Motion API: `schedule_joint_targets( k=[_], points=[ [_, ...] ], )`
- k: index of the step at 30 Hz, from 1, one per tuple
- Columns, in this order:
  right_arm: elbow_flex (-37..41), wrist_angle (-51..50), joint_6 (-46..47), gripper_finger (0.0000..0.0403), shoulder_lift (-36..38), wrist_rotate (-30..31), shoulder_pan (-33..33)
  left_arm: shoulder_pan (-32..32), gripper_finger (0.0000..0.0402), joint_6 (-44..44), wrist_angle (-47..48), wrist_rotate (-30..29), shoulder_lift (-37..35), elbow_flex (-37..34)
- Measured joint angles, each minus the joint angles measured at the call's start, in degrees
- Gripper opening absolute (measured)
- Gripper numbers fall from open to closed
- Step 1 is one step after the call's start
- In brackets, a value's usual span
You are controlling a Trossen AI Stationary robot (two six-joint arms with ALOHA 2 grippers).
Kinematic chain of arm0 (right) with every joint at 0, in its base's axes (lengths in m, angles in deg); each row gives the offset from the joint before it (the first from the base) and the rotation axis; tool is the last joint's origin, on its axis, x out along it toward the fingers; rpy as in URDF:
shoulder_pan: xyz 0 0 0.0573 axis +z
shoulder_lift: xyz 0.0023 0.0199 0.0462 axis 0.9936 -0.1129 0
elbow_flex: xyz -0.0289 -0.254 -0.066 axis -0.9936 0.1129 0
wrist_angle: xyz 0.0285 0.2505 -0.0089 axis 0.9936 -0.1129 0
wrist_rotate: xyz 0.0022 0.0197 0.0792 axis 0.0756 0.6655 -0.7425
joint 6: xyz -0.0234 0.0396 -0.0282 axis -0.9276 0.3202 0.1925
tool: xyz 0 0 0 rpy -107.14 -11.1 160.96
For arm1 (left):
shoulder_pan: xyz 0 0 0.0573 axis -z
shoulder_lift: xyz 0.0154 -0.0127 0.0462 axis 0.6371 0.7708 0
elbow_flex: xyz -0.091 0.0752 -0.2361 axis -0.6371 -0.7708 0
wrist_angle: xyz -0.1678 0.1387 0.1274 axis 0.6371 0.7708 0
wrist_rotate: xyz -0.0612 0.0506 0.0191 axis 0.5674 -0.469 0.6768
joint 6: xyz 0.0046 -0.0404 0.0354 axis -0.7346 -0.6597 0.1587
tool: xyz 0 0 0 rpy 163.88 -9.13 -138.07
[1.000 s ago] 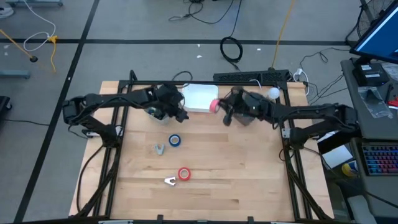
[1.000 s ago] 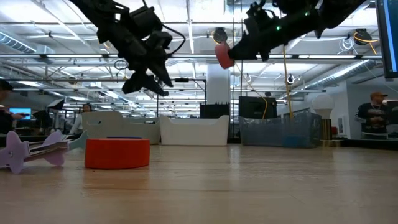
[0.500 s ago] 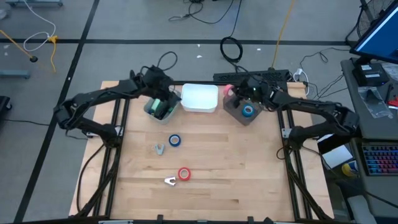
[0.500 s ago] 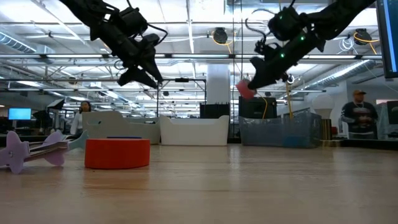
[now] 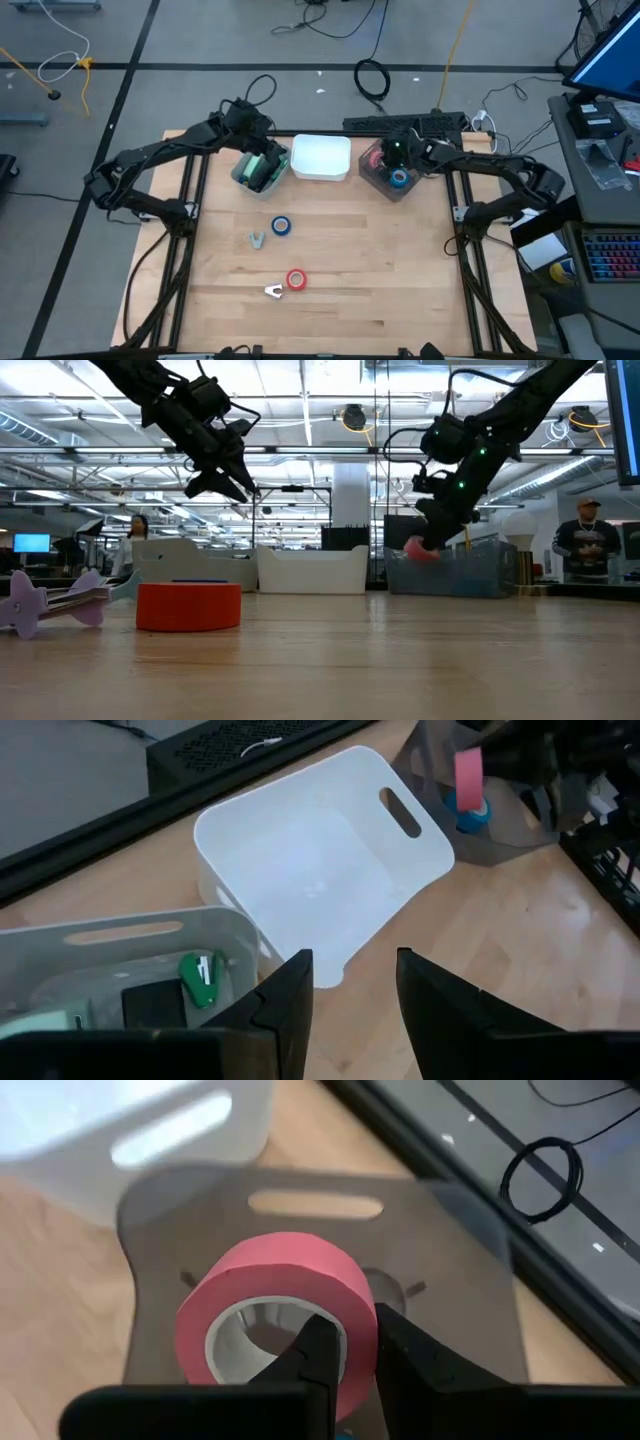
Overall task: Pick and place Stapler, Stapler remover, tape
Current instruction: Put the pink tape into the black bin
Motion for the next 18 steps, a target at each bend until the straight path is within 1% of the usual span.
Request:
schedule_joint_targets(
  k=[10,18],
  points=[
    [0.0,-0.3,-3.6,0.0036,-5.2,0.2,-2.7,-0.3,0.0147,0.8,0.0,0.0,0.0,0.0],
    [0.0,-0.5,-4.5,0.0036,-6.0,0.2,-4.6,-0.3,0.0147,1.6,0.0,0.0,0.0,0.0]
  ],
)
